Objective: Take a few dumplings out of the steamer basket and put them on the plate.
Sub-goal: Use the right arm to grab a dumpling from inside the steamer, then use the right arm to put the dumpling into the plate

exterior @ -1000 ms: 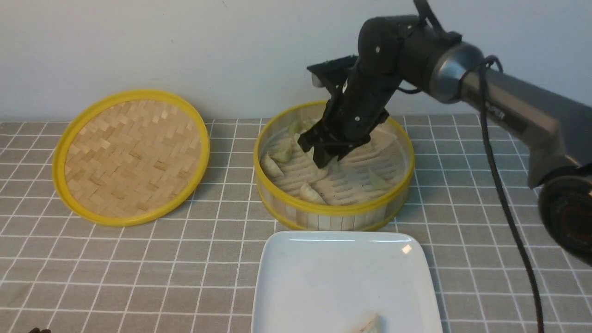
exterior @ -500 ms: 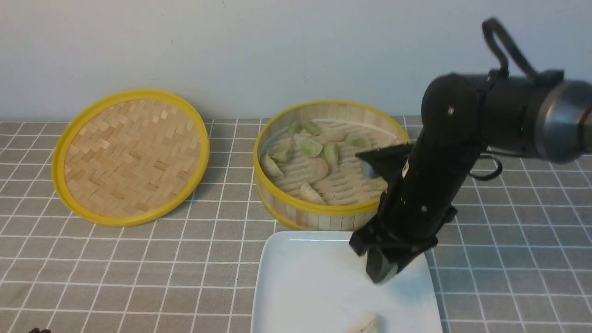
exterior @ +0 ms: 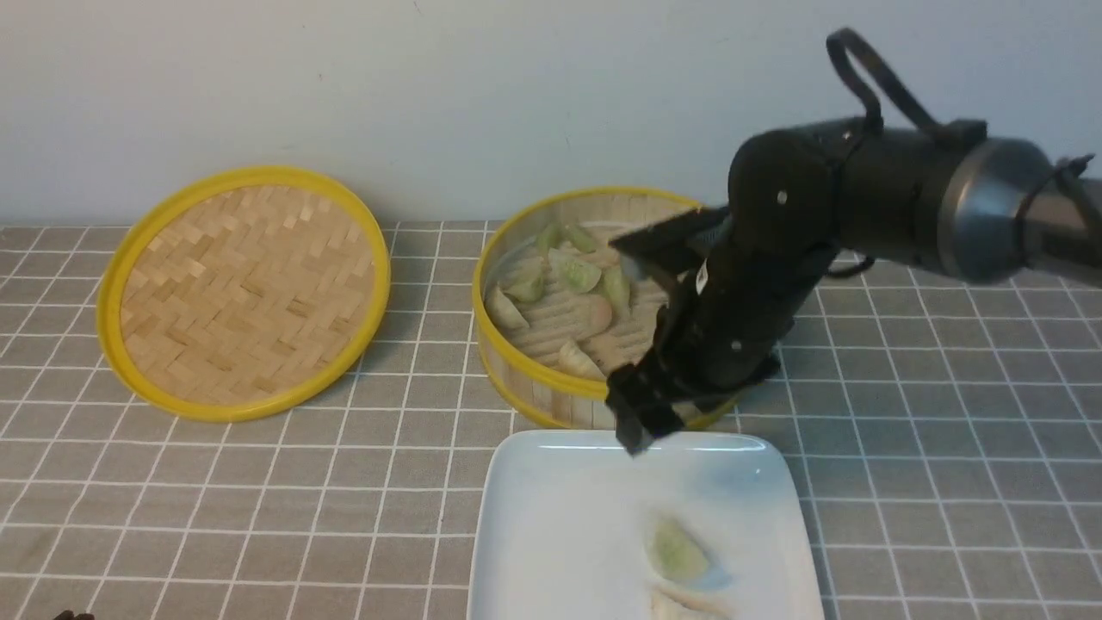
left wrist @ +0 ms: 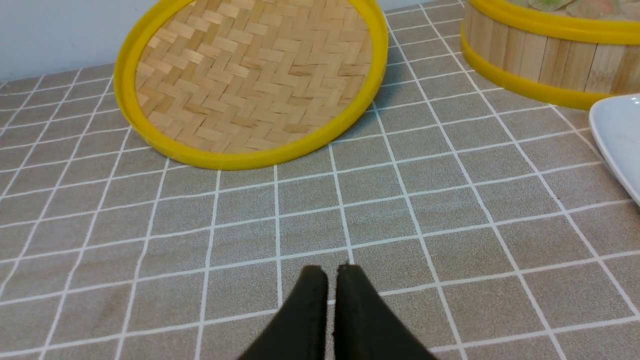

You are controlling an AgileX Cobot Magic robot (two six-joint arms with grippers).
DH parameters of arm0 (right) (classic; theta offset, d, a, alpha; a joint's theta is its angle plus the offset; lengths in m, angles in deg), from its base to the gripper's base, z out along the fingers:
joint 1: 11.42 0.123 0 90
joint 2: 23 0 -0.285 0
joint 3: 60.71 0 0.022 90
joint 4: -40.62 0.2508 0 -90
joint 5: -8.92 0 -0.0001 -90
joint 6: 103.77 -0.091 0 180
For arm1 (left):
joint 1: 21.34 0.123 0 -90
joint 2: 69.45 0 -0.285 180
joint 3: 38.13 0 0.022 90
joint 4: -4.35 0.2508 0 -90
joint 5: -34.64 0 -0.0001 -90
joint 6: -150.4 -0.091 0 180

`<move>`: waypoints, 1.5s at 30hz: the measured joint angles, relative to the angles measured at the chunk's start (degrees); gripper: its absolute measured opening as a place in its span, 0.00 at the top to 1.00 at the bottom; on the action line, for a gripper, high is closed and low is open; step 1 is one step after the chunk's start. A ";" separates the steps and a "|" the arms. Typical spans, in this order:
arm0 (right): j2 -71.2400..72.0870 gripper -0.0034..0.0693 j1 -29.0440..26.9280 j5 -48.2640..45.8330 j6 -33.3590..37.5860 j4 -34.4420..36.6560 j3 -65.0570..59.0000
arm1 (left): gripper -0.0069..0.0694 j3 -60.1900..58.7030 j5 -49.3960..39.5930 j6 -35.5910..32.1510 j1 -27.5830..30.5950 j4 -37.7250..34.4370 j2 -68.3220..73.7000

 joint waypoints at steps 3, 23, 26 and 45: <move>-2.28 0.16 -2.67 0.57 -2.22 -4.11 8.15 | 0.90 0.00 0.00 0.00 0.00 0.00 0.00; -25.49 0.78 -7.65 -10.10 -0.76 -5.93 31.26 | 0.90 0.00 0.00 0.00 0.00 0.00 0.00; -23.43 0.78 -7.65 -10.33 -1.51 -4.91 31.34 | 0.90 0.00 0.00 0.00 0.00 0.00 0.00; 7.71 0.78 -1.81 -7.02 -1.54 7.37 -9.81 | 0.90 0.00 -0.02 0.00 0.00 0.00 0.00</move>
